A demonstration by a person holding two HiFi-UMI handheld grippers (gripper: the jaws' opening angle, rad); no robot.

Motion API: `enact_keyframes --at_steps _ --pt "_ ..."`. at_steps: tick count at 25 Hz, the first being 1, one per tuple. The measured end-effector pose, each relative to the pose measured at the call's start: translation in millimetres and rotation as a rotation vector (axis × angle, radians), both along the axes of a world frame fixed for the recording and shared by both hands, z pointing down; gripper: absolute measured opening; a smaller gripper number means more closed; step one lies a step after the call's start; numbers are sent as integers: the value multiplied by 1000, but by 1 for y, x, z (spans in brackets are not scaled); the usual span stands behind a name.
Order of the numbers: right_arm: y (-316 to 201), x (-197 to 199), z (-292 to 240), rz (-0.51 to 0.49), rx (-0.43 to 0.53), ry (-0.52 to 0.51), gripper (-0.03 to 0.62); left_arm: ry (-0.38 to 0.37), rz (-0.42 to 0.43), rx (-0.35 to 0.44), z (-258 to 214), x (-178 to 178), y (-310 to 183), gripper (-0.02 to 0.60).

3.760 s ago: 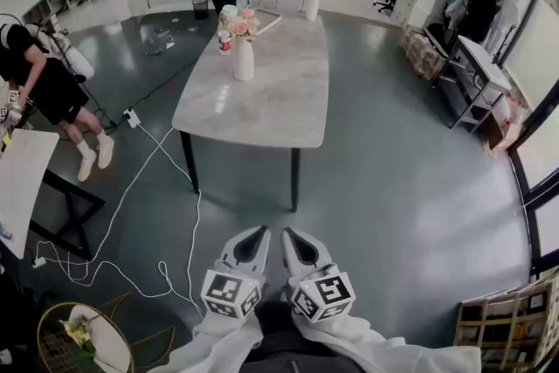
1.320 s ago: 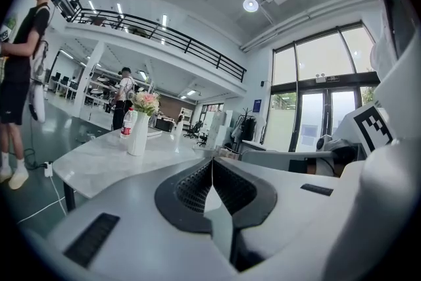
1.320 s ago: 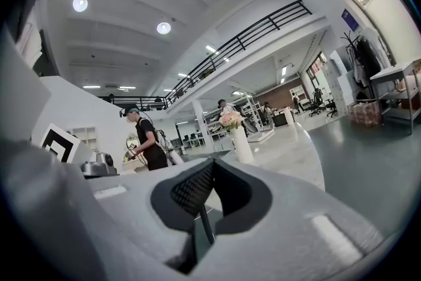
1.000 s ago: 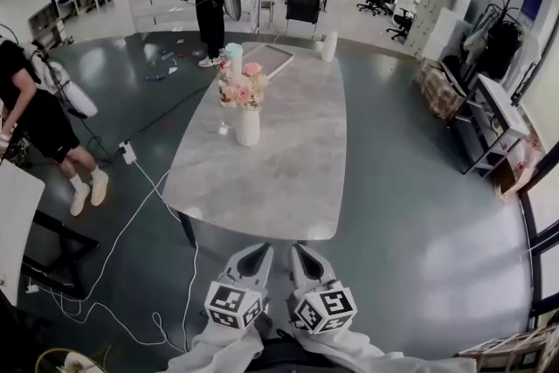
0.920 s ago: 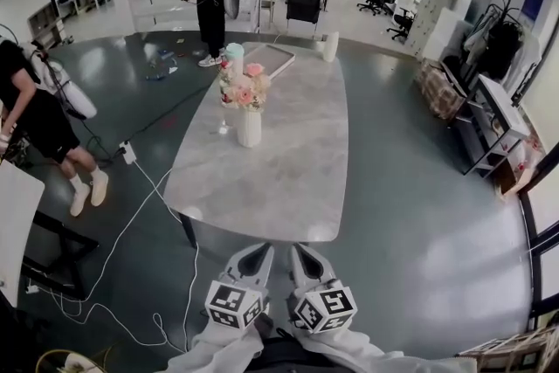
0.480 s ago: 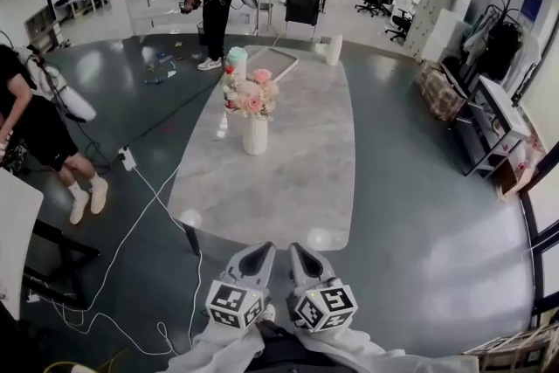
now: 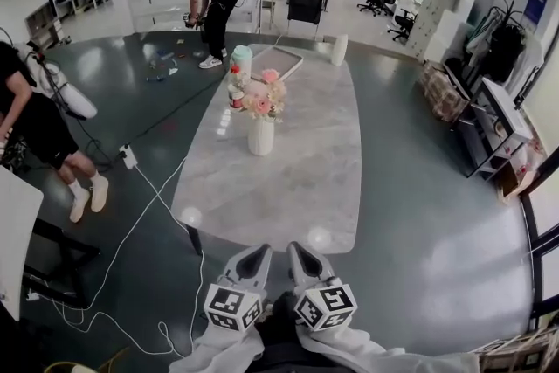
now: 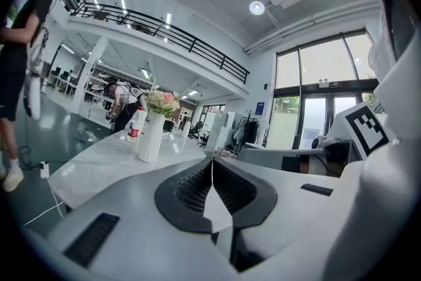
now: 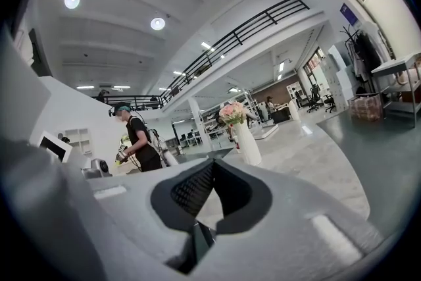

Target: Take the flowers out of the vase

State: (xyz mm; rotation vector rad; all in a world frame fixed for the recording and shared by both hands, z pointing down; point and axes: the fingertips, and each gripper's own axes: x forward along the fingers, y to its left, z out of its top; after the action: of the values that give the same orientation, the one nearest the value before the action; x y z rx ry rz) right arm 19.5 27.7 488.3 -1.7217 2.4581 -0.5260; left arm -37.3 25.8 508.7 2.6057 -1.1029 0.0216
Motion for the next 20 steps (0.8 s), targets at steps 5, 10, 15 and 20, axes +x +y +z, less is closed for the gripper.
enact_keyframes --at_steps 5,10,15,20 --pt "-2 -9 2 -15 -13 -1 0 5 -32 -17 3 -13 0 4" --pt "-7 -9 7 -15 -15 10 0 20 -32 -29 8 -13 -8 4" --pt "-24 0 4 9 -6 14 0 15 -6 -32 10 -3 -25 4" --pt "-51 16 3 29 -3 15 0 8 -2 -35 11 8 -54 5"
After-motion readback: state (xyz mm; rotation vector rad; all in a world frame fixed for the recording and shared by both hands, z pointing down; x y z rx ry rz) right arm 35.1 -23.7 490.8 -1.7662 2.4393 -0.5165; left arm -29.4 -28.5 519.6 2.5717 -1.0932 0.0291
